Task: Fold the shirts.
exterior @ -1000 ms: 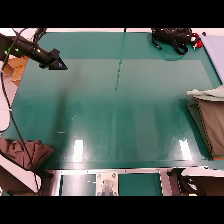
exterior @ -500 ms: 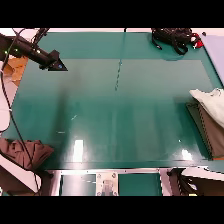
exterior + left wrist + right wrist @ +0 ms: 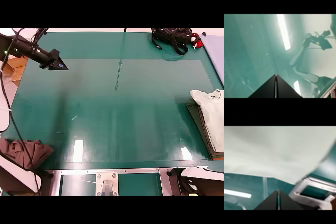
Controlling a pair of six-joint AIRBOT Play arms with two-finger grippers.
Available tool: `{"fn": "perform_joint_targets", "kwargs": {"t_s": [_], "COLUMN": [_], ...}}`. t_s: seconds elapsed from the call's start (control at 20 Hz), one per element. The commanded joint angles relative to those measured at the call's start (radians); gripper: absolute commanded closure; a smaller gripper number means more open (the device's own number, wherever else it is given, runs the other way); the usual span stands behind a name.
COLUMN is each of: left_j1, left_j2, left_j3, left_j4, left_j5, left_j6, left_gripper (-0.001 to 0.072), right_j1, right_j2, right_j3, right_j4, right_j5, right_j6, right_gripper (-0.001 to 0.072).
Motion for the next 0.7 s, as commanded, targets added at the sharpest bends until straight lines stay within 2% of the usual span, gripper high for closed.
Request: {"fn": "perform_joint_targets", "kwargs": {"t_s": [0.0,0.15,0.3,0.45,0.65], "left_j1": [0.0,-0.008,-0.039,-0.094,-0.163], "left_j2": [0.035,0.107,0.208,0.383,0.654], "left_j3": [0.0,-0.047,-0.204,-0.485,-0.898], "left_j4": [-0.012,-0.007,0.032,0.128,0.157], "left_j5": [0.01,0.019,0.021,0.09,0.21], "left_j6": [0.005,0.005,0.005,-0.003,-0.056], "left_gripper": [0.0684,0.0684,0.0684,0.0684,0.0684], "right_j1": [0.113,0.286,0.477,0.651,0.819], "right_j2": [-0.006,0.031,0.118,0.245,0.372], "right_j3": [0.1,0.085,-0.045,-0.267,-0.532], "right_j4": [0.175,0.231,0.239,0.28,0.383], "right_j5": [-0.083,-0.176,-0.276,-0.395,-0.522], "right_j6": [-0.035,-0.072,-0.113,-0.151,-0.196], "right_gripper": [0.0694,0.0696,0.0697,0.0697,0.0697]}}
